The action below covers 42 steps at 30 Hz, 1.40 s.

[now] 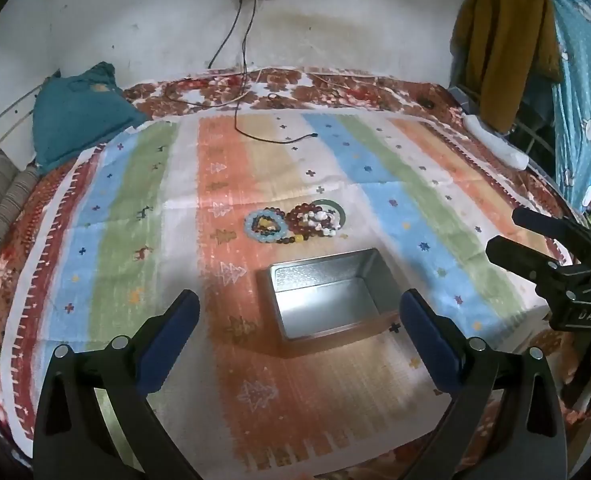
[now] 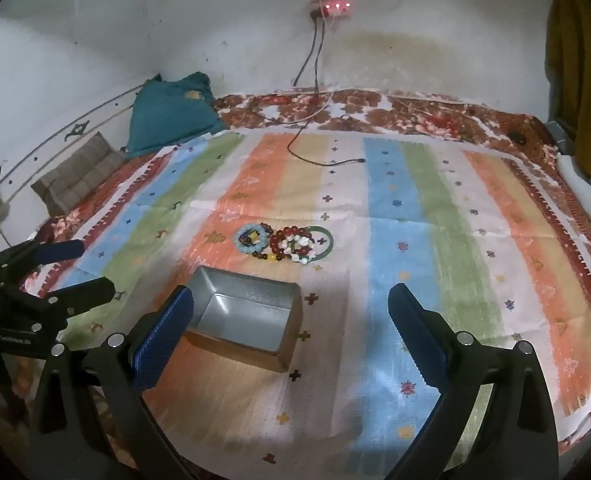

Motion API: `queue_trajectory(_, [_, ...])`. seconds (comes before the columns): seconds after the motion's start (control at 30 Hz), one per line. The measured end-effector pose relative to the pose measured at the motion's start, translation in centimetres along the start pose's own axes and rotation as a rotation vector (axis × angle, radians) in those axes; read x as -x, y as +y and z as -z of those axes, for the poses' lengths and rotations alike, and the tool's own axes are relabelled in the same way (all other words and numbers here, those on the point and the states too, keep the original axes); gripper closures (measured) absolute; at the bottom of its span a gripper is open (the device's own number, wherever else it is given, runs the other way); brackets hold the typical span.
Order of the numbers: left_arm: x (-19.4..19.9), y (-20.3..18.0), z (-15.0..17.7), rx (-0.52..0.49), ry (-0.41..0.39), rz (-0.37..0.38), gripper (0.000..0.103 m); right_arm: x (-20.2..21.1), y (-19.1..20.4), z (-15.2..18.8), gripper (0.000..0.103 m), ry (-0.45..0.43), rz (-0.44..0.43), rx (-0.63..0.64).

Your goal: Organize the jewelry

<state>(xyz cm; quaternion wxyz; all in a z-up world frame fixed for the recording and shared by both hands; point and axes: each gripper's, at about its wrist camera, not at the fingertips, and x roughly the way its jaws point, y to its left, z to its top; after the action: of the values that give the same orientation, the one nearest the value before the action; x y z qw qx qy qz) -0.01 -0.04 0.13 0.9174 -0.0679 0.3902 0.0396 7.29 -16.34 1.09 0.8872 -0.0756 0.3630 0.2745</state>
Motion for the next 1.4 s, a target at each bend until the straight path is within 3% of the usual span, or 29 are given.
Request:
queue_trajectory(0.17, [0.1,-0.3,-0.2,-0.028,0.010,-0.040,0.005,0.2,0.5,0.0,0.004,-0.006,0.008,0.004])
queue_trajectory(0.2, [0.0,-0.2,-0.4,0.017,-0.006,-0.027,0.005,0.2,0.6,-0.1,0.004,-0.006,0.011,0.006])
queue_trajectory(0.33, [0.3,0.6,-0.1,0.041,-0.013,-0.016,0.005,-0.1,0.9,0.0,0.004,0.000,0.014,0.022])
queue_trajectory(1.4, [0.3,0.1,-0.2,0.013,-0.018,-0.059,0.005,-0.5,1.0,0.4,0.004,0.019,0.001,0.028])
